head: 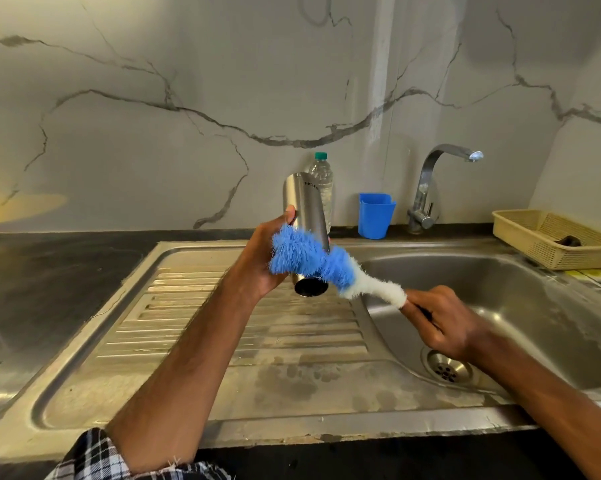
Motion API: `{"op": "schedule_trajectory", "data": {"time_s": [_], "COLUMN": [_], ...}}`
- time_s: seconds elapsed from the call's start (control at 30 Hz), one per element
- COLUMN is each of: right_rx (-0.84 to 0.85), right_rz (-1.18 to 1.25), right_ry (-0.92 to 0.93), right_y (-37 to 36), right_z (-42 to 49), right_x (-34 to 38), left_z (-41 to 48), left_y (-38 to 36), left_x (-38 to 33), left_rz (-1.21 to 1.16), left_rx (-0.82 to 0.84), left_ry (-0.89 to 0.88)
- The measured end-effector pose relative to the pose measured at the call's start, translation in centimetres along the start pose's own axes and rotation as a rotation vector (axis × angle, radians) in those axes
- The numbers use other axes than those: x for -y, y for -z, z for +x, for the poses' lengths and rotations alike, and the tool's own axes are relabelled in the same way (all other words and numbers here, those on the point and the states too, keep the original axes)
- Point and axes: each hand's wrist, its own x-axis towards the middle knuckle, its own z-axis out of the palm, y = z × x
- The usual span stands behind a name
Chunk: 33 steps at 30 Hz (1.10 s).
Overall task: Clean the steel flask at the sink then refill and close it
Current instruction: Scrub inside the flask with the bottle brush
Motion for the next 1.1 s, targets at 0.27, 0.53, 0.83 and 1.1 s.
{"op": "schedule_trajectory", "data": {"time_s": [0.27,0.53,0.83,1.1], "right_rx": [-0.031,-0.097,-0.127,-0.154], "right_rz": [-0.063,-0.075,-0.088,0.052], "right_ry": [-0.016,-0.096,-0.167,-0.269], "right_y": [0.2,0.2,0.1,-0.7], "right_z": [0.2,0.3,0.5,1.0], "right_x": [0.2,-0.2,-0.2,0.7], "left_z": [0.4,0.4,0.9,1.9], "left_y": [0.7,0.2,-0.4,-1.2], "left_x": [0.0,-0.3,0.1,1.6], "left_rz": [-0.098,-0.069,-0.141,-0.173], "left_rx": [-0.065,-0.182,-0.311,-0.365], "left_ry": [-0.059,-0.089,-0.171,-0.213]}}
